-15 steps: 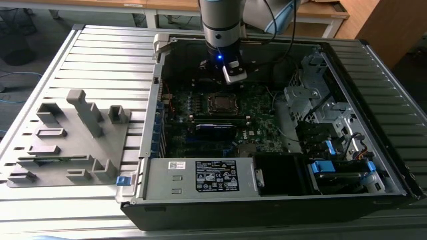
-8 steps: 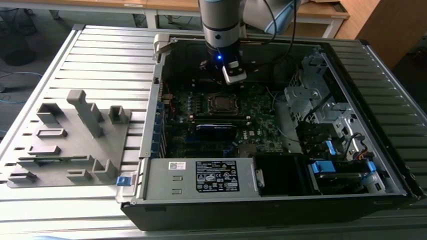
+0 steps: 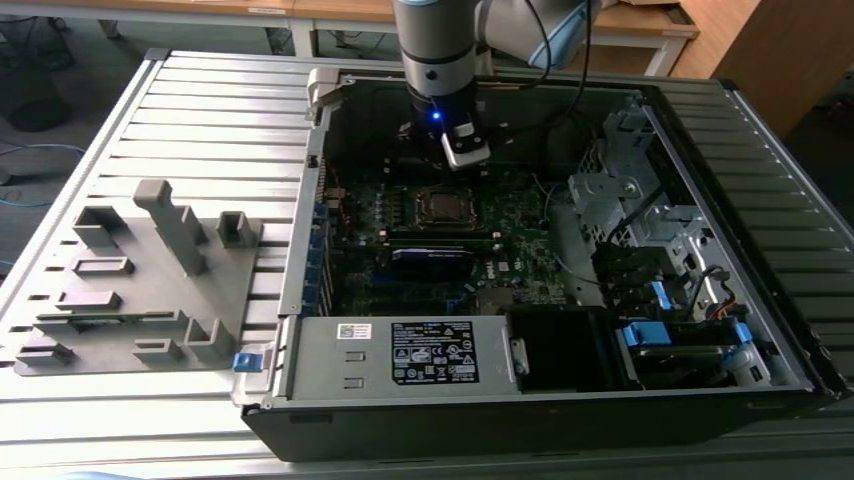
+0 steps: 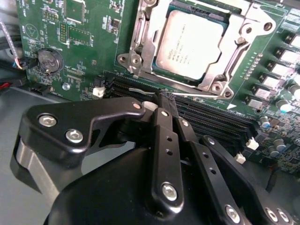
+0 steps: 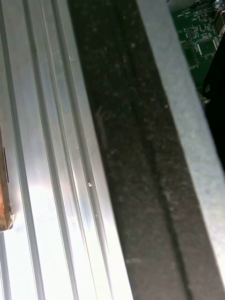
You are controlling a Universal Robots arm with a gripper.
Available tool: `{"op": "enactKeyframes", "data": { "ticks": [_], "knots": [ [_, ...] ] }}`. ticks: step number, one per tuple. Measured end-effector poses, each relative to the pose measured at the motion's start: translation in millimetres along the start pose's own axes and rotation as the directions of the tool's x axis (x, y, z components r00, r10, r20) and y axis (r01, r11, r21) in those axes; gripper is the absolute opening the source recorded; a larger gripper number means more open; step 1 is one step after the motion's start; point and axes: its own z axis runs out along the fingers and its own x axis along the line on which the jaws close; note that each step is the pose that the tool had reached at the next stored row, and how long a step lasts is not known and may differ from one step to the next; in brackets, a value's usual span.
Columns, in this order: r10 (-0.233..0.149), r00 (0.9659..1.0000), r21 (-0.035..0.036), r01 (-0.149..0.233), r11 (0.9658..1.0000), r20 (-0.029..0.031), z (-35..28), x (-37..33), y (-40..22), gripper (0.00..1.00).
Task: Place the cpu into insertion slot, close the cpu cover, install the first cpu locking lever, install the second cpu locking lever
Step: 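Install the first cpu locking lever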
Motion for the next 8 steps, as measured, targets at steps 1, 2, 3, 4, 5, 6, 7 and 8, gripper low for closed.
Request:
{"op": "enactKeyframes", "data": {
  "ticks": [1, 2, 3, 4, 5, 6, 7, 8],
  "knots": [
    [0.000, 1.0000, 0.0001, 0.000, 1.0000, 0.0001, 0.2, 0.0, -0.1, 0.11],
    [0.002, 1.0000, 0.0003, -0.002, 1.0000, 0.0007, 0.5, 0.0, -0.1, 0.11],
    [0.007, 1.0000, 0.0011, -0.007, 1.0000, 0.0015, 0.7, 0.1, -0.1, 0.11],
    [0.016, 0.9999, 0.0024, -0.016, 0.9999, 0.0029, 0.9, 0.2, -0.2, 0.11],
    [0.025, 0.9997, 0.0037, -0.025, 0.9997, 0.0046, 1.2, 0.2, -0.2, 0.11],
    [0.034, 0.9994, 0.0050, -0.034, 0.9994, 0.0063, 1.4, 0.3, -0.2, 0.11],
    [0.041, 0.9991, 0.0060, -0.041, 0.9991, 0.0075, 1.6, 0.3, -0.2, 0.11],
    [0.046, 0.9989, 0.0065, -0.046, 0.9989, 0.0085, 1.8, 0.4, -0.1, 0.11]
  ]
}}
